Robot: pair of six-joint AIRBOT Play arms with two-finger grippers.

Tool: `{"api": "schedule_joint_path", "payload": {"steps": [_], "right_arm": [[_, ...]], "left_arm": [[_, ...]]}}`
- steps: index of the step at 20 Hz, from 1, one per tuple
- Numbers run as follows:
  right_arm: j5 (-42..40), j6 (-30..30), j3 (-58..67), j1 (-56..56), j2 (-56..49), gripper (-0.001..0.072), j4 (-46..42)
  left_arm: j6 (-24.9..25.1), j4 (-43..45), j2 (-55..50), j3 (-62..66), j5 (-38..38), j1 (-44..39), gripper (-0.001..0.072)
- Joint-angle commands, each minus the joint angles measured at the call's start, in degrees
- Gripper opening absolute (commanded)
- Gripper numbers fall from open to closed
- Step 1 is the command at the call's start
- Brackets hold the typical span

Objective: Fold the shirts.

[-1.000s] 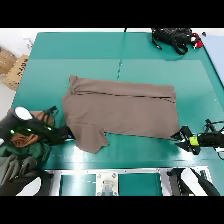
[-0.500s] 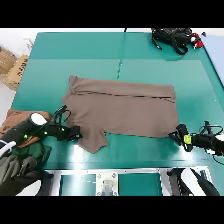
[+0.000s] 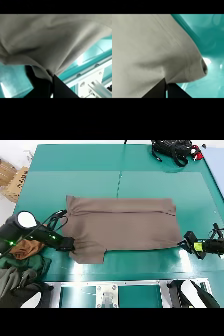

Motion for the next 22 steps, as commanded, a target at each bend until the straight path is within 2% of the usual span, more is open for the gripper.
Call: {"api": "schedule_joint_path", "payload": {"steps": [1, 4, 7, 14, 18, 19, 20, 21, 22], "right_arm": [[2.6, 1.0, 4.1, 0.1, 0.0, 0.0015, -0.4], [-0.1, 0.8, 7.9, 2.7, -0.4, 0.0014, 4.2], [-5.5, 0.8, 14.0, 8.4, -5.6, 0.0015, 8.1], [-11.6, 0.8, 33.9, 15.5, -28.7, 0.0015, 12.3], [-12.4, 0.8, 43.7, 19.6, -41.8, 0.0015, 12.7], [-12.4, 0.8, 45.7, 20.2, -44.8, 0.008, 13.4], [-12.3, 0.8, 47.5, 20.3, -47.1, 0.0237, 14.1], [-12.0, 0.8, 49.1, 20.1, -48.4, 0.0333, 14.1], [-11.1, 0.4, 50.7, 19.3, -48.9, 0.0351, 13.4]], "left_arm": [[-0.8, -0.1, 1.3, 4.1, -2.3, 0.0, 0.0026], [0.8, 0.0, 0.4, 10.0, 4.5, 0.0, 0.0026], [1.8, 1.5, -6.8, 17.8, 6.1, 0.0, 0.0025], [1.1, 8.5, -28.5, 41.4, 7.4, 0.0, 0.0026], [1.4, 8.5, -39.1, 47.6, 8.8, 0.0, 0.0027], [1.8, 8.5, -40.9, 48.1, 10.6, 0.0, 0.0037], [1.7, 8.8, -41.9, 48.2, 13.2, 0.0, 0.0307], [0.3, 10.5, -42.1, 48.3, 16.5, 0.0, 0.0566], [-2.6, 14.6, -42.1, 49.3, 18.2, 0.0, 0.0567]]}}
